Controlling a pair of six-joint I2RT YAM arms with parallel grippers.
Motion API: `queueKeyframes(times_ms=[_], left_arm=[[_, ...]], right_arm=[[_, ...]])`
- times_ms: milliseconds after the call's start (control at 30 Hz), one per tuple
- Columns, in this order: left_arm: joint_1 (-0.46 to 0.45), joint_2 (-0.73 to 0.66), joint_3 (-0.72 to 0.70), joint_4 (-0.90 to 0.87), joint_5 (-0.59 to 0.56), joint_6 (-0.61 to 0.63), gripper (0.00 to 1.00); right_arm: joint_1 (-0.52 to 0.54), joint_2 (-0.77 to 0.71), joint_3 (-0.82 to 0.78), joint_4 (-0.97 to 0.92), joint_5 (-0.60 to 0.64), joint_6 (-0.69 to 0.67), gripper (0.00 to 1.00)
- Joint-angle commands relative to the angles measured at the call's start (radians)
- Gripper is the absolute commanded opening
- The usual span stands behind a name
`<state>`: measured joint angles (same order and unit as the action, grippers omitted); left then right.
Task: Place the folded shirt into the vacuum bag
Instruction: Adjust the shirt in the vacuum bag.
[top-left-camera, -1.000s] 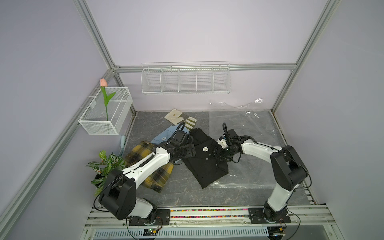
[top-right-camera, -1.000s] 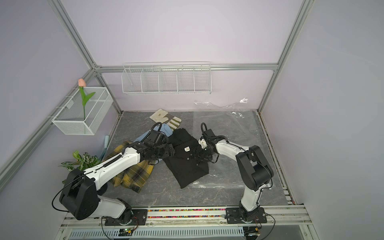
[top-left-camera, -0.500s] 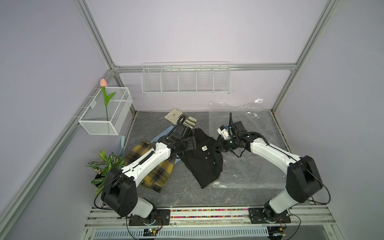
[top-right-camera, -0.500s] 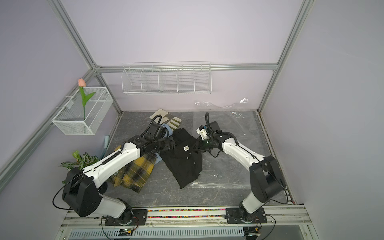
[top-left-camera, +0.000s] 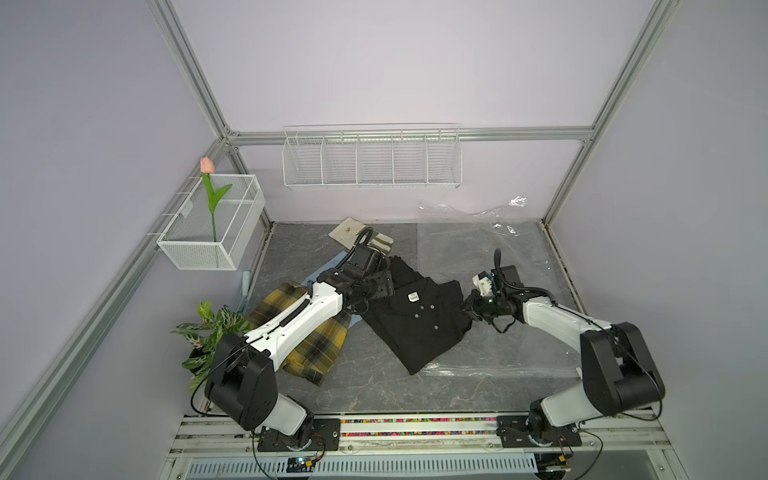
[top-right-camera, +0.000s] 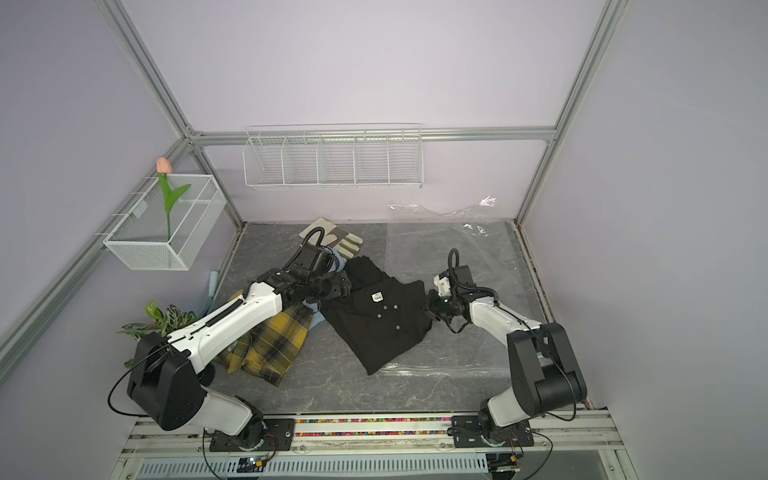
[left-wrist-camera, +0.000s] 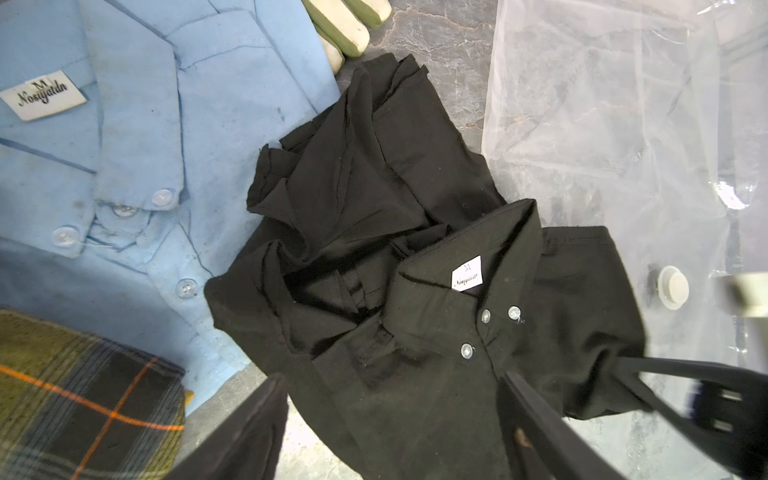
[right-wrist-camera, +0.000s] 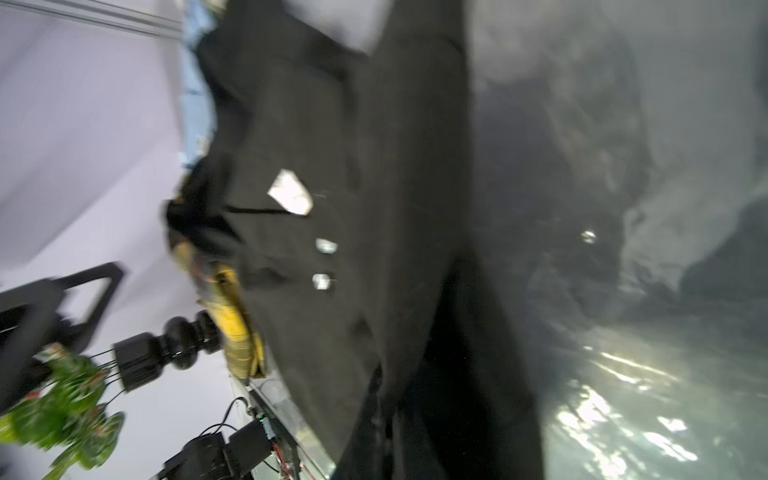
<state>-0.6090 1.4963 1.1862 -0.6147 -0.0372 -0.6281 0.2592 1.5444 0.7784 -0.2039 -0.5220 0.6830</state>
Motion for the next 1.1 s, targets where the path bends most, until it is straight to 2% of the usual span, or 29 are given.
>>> queueKeyframes(times_ms=[0,267,633,933,1067], left_arm=[[-0.001,0.018,0.014,0.003,-0.012,-0.012,0.81],[-0.008,0.068,-0.011,-0.010,-0.012,-0.025,0.81],[-0.113,0.110,-0.155,0.085,0.084,-0.196,0.81],[-0.135,0.216,-0.123,0.149,0.112,-0.209,0.77],[-0.136,0.255,-0.112,0.169,0.114,-0.203,0.71]], right_arm=[[-0.005,0.021,-0.017,0.055,0.017,0.015,0.10],[-0.005,0.030,-0.007,0.041,0.005,0.003,0.12],[0.006,0.076,0.063,0.020,-0.012,-0.019,0.16],[0.013,0.076,0.065,0.037,-0.016,-0.011,0.17],[0.013,0.066,0.065,0.040,-0.018,-0.005,0.17]])
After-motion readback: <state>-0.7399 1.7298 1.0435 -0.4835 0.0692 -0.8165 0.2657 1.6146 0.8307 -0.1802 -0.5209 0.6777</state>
